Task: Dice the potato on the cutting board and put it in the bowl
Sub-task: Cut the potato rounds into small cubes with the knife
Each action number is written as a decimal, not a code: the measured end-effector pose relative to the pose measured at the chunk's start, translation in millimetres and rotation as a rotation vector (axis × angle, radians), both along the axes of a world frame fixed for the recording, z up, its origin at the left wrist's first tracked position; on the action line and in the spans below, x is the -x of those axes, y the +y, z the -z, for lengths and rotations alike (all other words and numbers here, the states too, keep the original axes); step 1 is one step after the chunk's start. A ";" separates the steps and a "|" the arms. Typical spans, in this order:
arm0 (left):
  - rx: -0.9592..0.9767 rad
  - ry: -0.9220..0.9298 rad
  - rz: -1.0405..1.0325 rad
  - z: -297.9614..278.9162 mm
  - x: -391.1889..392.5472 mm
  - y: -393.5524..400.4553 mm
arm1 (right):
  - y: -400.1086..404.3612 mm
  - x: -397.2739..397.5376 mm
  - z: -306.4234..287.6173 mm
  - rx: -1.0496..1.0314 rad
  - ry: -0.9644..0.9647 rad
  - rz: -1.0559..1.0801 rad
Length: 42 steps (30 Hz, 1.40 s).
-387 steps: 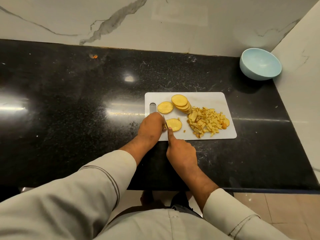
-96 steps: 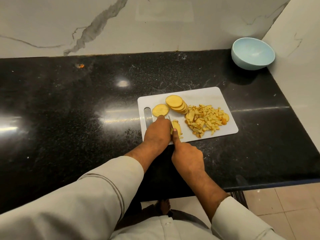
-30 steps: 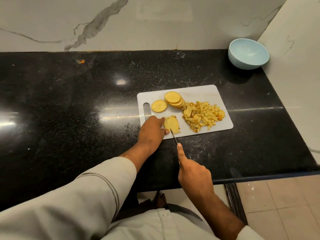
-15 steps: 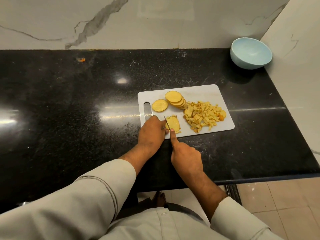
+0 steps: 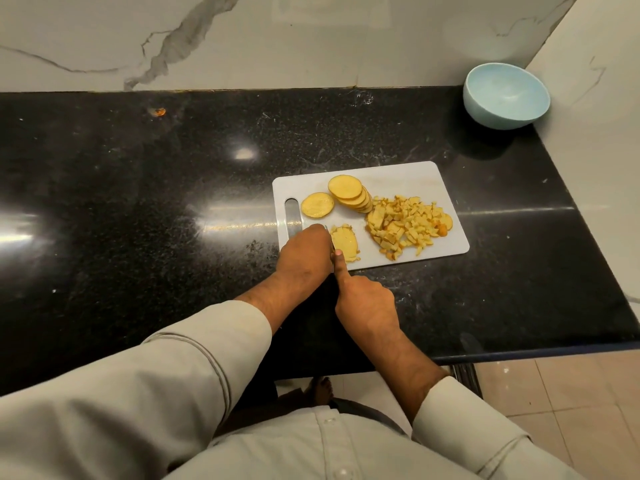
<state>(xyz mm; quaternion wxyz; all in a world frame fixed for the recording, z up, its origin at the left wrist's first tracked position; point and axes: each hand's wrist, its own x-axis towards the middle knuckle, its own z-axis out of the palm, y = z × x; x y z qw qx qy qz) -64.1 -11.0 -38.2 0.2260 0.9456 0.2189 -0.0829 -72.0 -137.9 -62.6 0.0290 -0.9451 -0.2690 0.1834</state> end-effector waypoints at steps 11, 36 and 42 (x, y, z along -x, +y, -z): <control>-0.098 0.014 0.027 -4.6 0.7 -9.1 | -37.9 31.4 -1.9 0.022 0.058 0.023; 0.318 -0.243 -0.373 14.8 15.3 11.1 | -5.0 13.6 -3.2 0.039 -0.088 -0.027; 0.039 0.080 0.037 7.5 2.9 14.8 | -10.0 -13.8 -4.0 0.103 -0.143 0.031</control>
